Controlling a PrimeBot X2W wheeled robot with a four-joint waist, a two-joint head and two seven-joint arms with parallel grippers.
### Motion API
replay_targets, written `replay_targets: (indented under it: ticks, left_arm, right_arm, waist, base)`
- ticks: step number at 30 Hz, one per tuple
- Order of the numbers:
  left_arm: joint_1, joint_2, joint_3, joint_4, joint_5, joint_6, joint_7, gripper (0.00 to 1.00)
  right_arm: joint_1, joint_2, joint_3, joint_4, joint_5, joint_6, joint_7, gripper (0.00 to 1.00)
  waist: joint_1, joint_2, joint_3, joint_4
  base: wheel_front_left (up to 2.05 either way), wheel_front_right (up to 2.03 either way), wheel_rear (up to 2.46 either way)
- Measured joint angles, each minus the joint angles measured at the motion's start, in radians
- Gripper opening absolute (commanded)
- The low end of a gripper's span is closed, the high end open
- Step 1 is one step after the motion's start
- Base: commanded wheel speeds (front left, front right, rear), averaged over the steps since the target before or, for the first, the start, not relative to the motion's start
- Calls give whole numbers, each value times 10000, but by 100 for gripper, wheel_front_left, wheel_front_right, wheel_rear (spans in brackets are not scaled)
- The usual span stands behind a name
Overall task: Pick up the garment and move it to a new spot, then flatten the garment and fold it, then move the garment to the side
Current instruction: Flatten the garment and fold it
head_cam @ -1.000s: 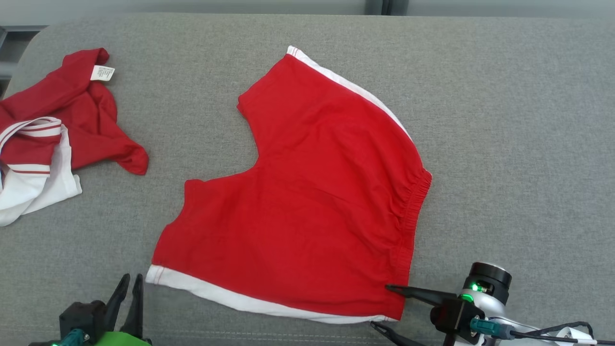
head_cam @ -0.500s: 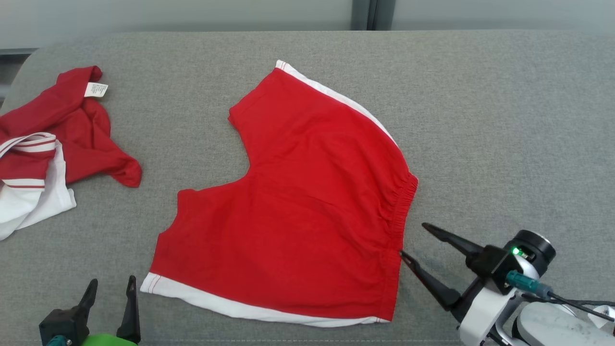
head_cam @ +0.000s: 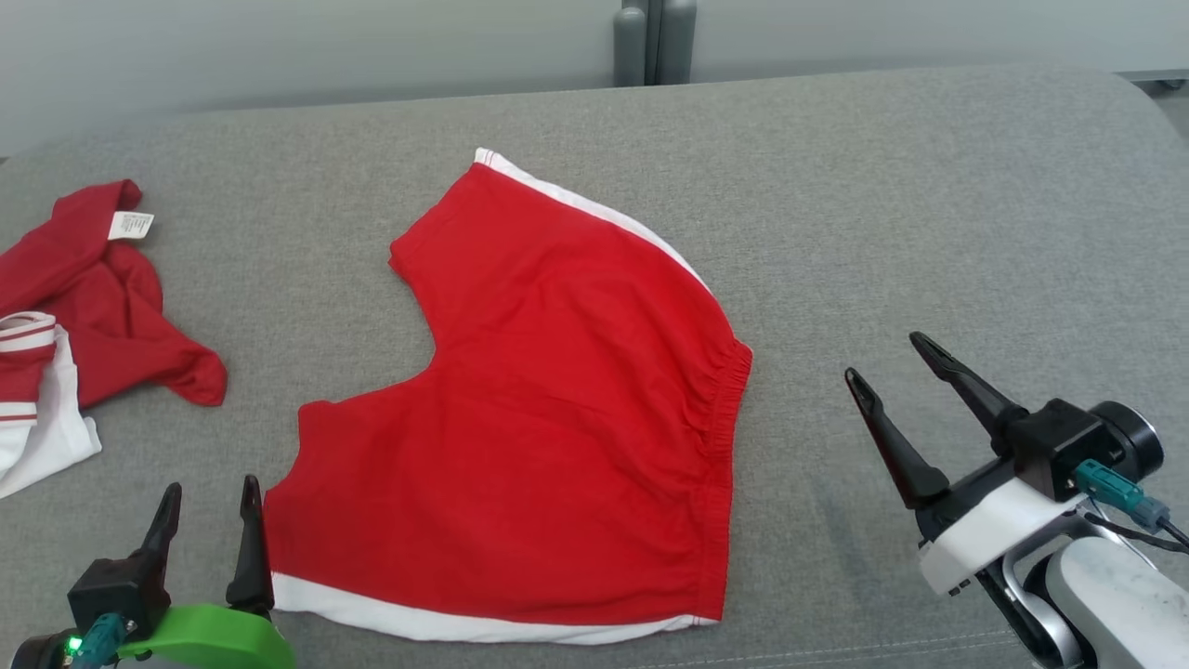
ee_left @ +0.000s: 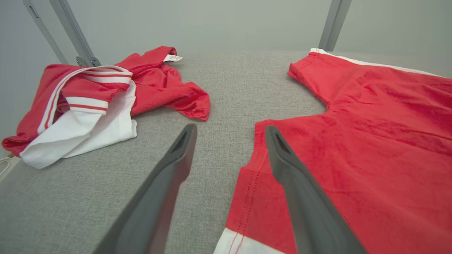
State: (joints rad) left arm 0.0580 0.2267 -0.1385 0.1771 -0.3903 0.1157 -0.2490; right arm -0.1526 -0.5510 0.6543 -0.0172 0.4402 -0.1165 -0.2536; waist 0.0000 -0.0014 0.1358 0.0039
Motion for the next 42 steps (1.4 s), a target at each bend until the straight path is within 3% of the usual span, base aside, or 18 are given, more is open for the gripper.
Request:
replay_targets:
  ticks: [9, 21, 24, 33, 37, 42]
  left_arm:
    - [35, -217, -194, 98, 284, 0, 0, 100]
    - [166, -290, -165, 150, 435, 0, 0, 100]
    - [352, -334, -77, 376, 412, 0, 0, 100]
    - [582, -625, 128, 1081, -347, -13, 213, 100]
    - [580, -629, 138, 1438, -508, -115, 558, 100]
    - [412, -696, 146, 1726, -834, -290, 826, 100]
  right_arm:
    - [1364, 506, -1340, 148, 117, -38, 0, 100]
    - [2430, 813, -1509, 125, -46, -65, -2, 100]
    - [2489, 836, -1137, 84, -221, 255, -2, 100]
    - [2748, 1081, 802, 635, -809, 1647, -2, 100]
    - [2708, 1133, 1051, 1189, -930, 1965, -2, 100]
    - [2325, 1386, 1076, 1584, -1064, 2017, -2, 100]
  waist:
    - [0, 0, -657, -545]
    - [0, 0, -924, -814]
    - [-1, 0, -848, -783]
    - [-1, 0, -527, -583]
    - [0, 0, -335, -440]
    - [0, 0, -114, -225]
  base:
    - [0, 0, 0]
    - [0, 0, 0]
    - [0, 0, 0]
    - [0, 0, 0]
    - [0, 0, 0]
    - [0, 0, 0]
